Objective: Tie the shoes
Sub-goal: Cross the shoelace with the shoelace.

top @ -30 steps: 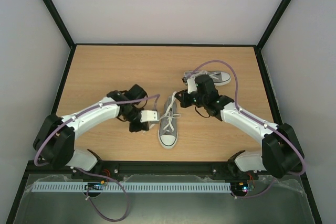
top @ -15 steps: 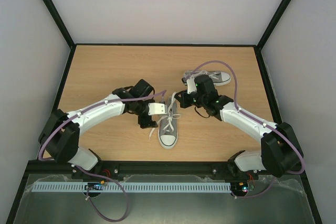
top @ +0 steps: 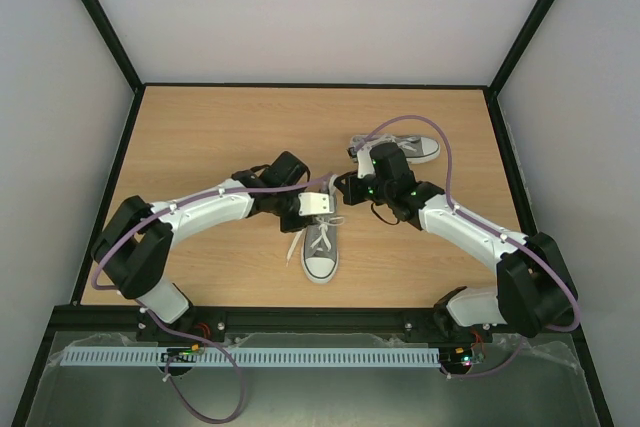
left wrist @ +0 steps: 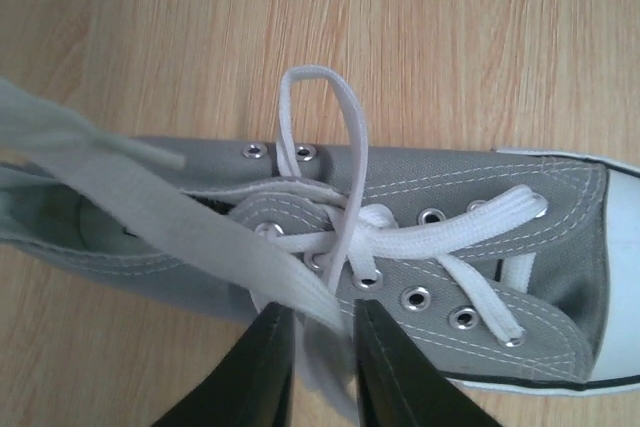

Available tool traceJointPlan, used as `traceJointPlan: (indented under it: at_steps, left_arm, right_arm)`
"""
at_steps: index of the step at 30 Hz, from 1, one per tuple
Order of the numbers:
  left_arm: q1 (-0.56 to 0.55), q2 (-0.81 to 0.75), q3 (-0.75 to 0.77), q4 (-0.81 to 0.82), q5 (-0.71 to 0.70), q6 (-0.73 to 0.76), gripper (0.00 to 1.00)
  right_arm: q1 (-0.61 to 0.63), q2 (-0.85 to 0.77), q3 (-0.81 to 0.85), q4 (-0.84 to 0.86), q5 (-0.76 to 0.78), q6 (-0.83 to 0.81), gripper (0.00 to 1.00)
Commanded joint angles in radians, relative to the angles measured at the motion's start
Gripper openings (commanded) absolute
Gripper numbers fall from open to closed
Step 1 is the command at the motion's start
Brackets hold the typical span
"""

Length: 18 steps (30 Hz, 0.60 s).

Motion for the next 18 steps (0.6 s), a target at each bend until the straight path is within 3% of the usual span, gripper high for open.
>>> traceJointPlan:
  at_steps: [1,4,8,18]
  left_arm:
    - [-0.008,-0.003,0.018,0.048,-0.001,0.007,0.13]
    - [-0.007,-0.011,0.011,0.058,-0.017,0.010,0.02]
    - [-0.007,-0.026,0.040,0.039,-0.024,-0.018,0.02]
    - [0.022,-0.058,0.137,-0.055,0.111,-0.098,0.02]
  right_arm:
    - [-0.005,0.008,0.002,-0.045,0.014,0.009,0.01]
    - [-0.004,0.005,0.000,-0.056,0.013,-0.002,0.01]
    - [-0.005,0.019,-0.002,-0.067,-0.032,-0.015,0.01]
    - [-0.005,0.147,0.045,-0.114,-0.218,-0.009,0.01]
